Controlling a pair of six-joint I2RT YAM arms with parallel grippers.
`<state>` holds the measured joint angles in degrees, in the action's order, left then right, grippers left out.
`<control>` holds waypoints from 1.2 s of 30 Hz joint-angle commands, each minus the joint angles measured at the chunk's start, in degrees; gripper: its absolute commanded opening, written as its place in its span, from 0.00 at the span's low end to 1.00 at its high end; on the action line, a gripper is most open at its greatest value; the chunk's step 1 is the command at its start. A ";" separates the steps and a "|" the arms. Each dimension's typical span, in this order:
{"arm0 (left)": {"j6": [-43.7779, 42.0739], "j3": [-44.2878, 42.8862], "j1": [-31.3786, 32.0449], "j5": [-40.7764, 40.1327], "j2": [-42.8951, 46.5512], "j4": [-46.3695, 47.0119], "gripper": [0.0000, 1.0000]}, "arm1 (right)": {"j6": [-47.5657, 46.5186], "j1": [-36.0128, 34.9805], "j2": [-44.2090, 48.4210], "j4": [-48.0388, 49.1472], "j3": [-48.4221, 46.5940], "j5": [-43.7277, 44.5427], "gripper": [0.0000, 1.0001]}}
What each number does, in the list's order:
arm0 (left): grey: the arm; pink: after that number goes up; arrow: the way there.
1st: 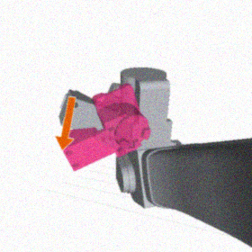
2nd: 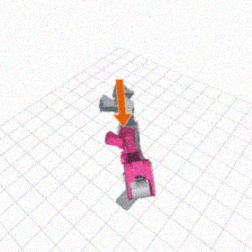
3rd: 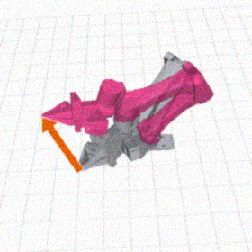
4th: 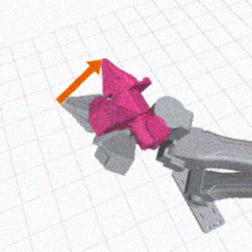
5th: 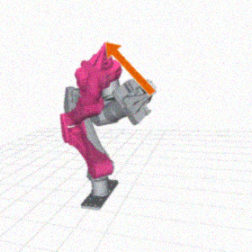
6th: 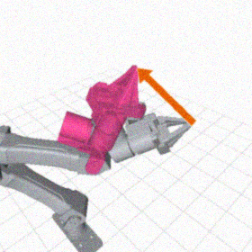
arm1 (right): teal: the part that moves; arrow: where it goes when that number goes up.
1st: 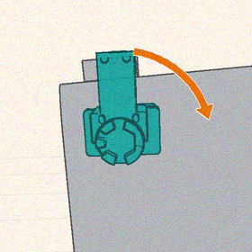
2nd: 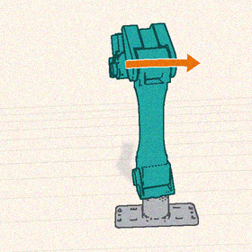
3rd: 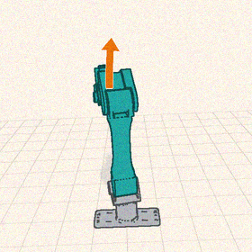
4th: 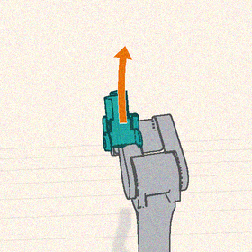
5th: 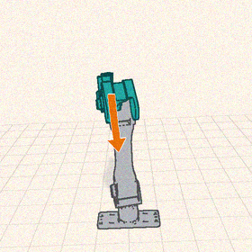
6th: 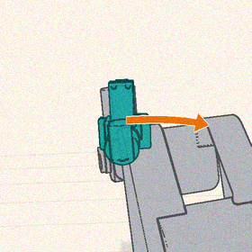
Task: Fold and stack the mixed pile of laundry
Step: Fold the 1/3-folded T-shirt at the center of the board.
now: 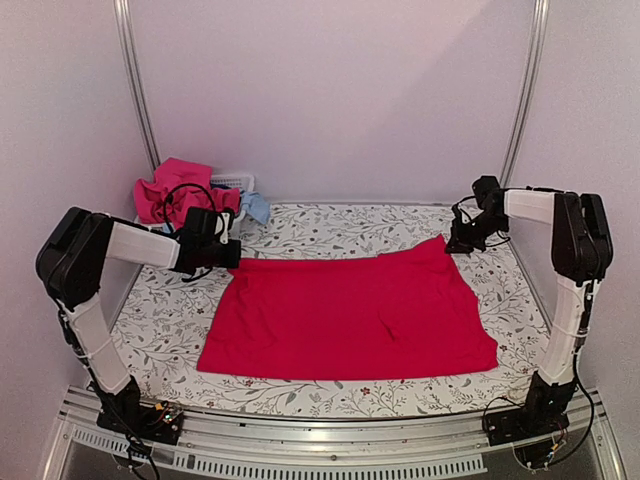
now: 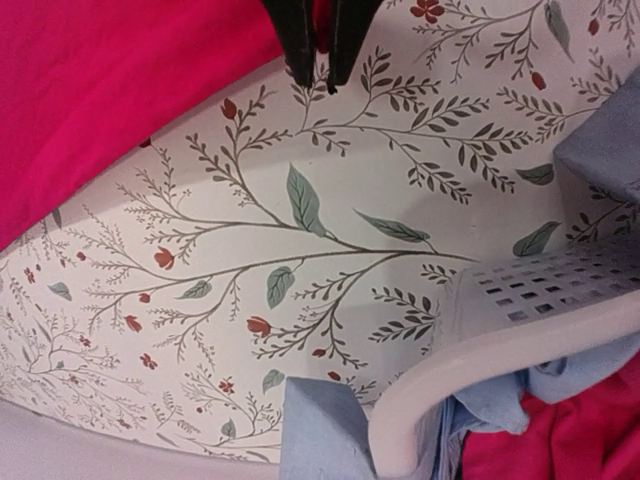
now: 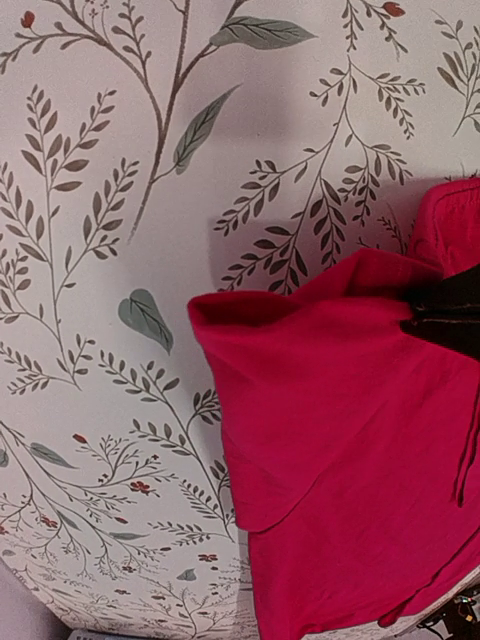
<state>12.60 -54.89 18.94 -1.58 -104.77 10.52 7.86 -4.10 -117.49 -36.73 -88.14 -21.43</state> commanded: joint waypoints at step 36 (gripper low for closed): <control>12.62 16.58 4.69 1.79 22.62 -20.47 0.06 | 5.79 -0.23 26.78 0.36 34.29 -8.16 0.01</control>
<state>22.04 -35.14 22.68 0.54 -81.80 0.36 12.71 -4.12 -95.00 -33.45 -55.31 -27.90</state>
